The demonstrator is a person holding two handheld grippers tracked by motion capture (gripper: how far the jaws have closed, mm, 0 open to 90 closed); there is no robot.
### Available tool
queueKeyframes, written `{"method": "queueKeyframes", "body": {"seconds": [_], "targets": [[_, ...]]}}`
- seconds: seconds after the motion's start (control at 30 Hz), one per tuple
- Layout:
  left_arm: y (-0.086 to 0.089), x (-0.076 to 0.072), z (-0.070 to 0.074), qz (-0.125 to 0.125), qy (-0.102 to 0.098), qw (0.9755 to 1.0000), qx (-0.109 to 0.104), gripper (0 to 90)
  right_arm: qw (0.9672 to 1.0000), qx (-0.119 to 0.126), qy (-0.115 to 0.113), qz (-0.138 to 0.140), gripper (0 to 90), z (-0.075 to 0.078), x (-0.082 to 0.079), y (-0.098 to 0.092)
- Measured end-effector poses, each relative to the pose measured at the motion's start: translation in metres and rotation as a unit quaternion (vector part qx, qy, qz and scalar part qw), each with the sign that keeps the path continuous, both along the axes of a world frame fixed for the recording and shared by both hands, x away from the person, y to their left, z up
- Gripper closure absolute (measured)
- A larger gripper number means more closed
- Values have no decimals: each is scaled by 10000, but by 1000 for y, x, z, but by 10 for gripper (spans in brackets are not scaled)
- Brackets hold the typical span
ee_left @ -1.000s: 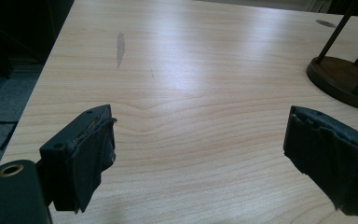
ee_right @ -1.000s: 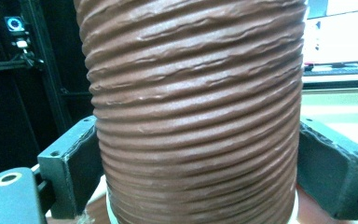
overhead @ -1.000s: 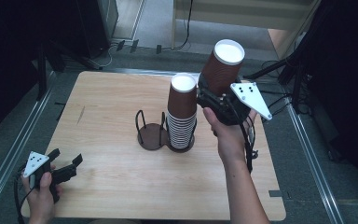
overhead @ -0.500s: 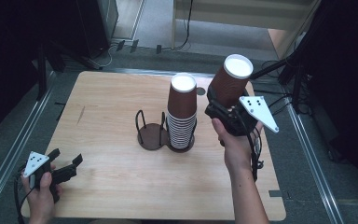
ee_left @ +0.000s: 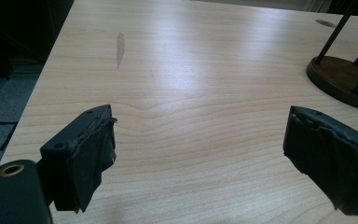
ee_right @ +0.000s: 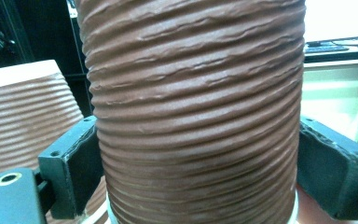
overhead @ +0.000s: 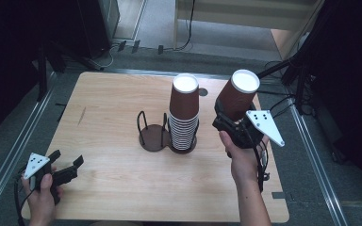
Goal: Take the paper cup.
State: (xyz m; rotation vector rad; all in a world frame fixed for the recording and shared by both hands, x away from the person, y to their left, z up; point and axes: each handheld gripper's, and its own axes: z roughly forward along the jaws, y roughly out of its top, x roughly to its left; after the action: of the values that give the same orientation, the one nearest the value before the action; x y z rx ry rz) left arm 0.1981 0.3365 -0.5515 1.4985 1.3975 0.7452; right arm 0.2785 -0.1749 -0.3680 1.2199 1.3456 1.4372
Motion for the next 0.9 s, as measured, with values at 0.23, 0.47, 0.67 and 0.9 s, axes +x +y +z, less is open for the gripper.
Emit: {"method": "queueKeyframes", "body": {"seconds": [0.23, 0.47, 0.67, 0.9], "targets": [[0, 0, 0, 8, 7, 10000, -13, 94, 10000, 14, 82, -50, 103, -12, -4, -4], [1, 0, 0, 14, 30, 10000, -46, 94, 9999, 6, 155, -66, 104, -23, -7, -6], [0, 0, 0, 7, 31, 10000, -56, 94, 9998, -39, 180, -91, 103, -35, -14, -7], [0, 0, 0, 22, 21, 10000, -33, 94, 9995, -91, 265, -140, 104, -49, -20, -10]]}}
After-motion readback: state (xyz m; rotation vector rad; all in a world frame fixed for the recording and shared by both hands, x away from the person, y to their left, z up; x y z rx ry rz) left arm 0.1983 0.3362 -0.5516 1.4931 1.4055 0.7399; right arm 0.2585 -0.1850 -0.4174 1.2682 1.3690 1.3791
